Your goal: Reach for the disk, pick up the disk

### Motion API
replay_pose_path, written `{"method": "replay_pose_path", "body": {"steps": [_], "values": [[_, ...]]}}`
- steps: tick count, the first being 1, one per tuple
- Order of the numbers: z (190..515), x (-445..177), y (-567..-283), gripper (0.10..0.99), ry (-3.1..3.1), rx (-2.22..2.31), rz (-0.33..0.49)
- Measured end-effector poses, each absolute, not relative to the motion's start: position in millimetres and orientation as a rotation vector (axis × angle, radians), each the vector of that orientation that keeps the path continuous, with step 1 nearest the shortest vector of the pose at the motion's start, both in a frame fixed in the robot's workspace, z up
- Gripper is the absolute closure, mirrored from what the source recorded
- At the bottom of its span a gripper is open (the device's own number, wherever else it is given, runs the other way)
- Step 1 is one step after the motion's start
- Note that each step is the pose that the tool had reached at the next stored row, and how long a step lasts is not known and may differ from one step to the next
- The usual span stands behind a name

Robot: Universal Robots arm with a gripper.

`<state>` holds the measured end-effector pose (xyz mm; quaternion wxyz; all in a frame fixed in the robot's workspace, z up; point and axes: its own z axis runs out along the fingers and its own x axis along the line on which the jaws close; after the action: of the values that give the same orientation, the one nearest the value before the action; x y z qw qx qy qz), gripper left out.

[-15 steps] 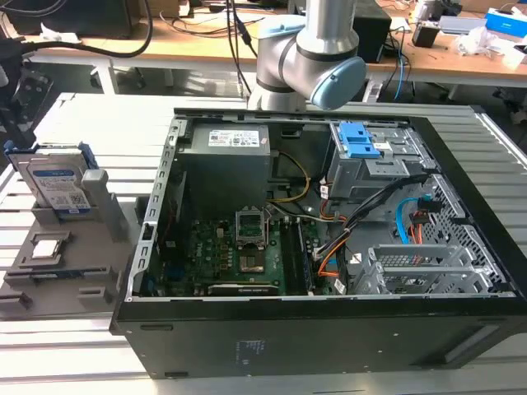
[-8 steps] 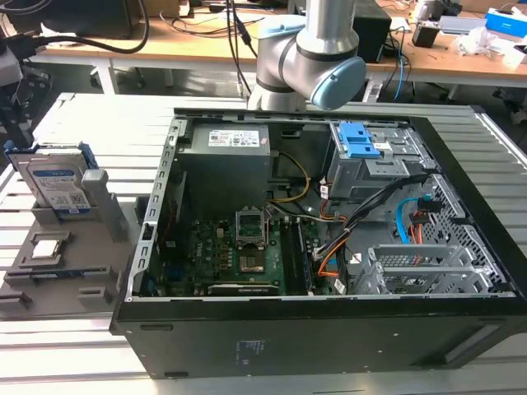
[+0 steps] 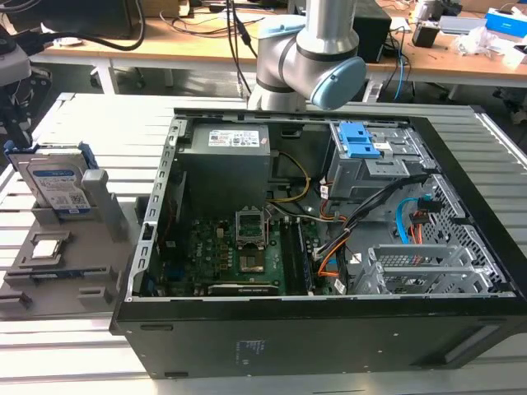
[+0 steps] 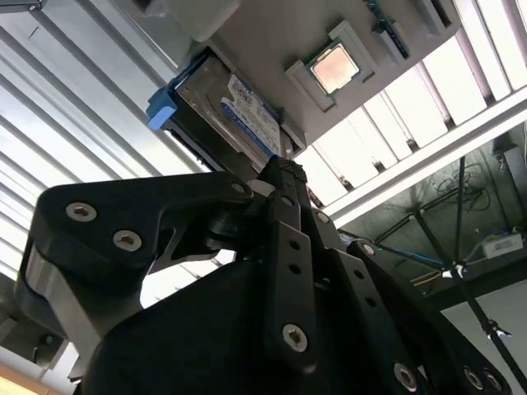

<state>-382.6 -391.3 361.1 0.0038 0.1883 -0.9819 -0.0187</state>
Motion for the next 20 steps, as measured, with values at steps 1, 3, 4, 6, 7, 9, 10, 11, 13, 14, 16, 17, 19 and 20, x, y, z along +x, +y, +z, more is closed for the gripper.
{"method": "replay_pose_path", "body": {"steps": [1, 3, 4, 6, 7, 9, 10, 11, 13, 14, 16, 17, 19, 20], "values": [[361.1, -382.6, -391.3, 0.980, -3.071, 0.618, -0.058], [361.1, -382.7, -391.3, 0.980, -3.065, 0.648, -0.058], [361.1, -382.6, -391.3, 0.980, -3.059, 0.676, -0.058], [361.1, -382.7, -391.3, 0.980, -3.052, 0.704, -0.058], [361.1, -382.6, -391.3, 0.980, -3.045, 0.730, -0.058], [361.1, -382.6, -391.3, 0.980, -3.030, 0.789, -0.058], [361.1, -382.7, -391.3, 0.980, -3.026, 0.802, -0.058], [361.1, -382.7, -391.3, 0.980, -3.019, 0.828, -0.058], [361.1, -382.7, -391.3, 0.980, -3.005, 0.875, -0.057], [361.1, -382.6, -391.3, 0.980, -2.996, 0.905, -0.057], [361.1, -382.6, -391.3, 0.980, -2.977, 0.963, -0.057], [361.1, -382.6, -391.3, 0.980, -2.973, 0.975, -0.057], [361.1, -382.6, -391.3, 0.980, -2.961, 1.010, -0.056], [361.1, -382.6, -391.3, 0.980, -2.956, 1.023, -0.056]]}}
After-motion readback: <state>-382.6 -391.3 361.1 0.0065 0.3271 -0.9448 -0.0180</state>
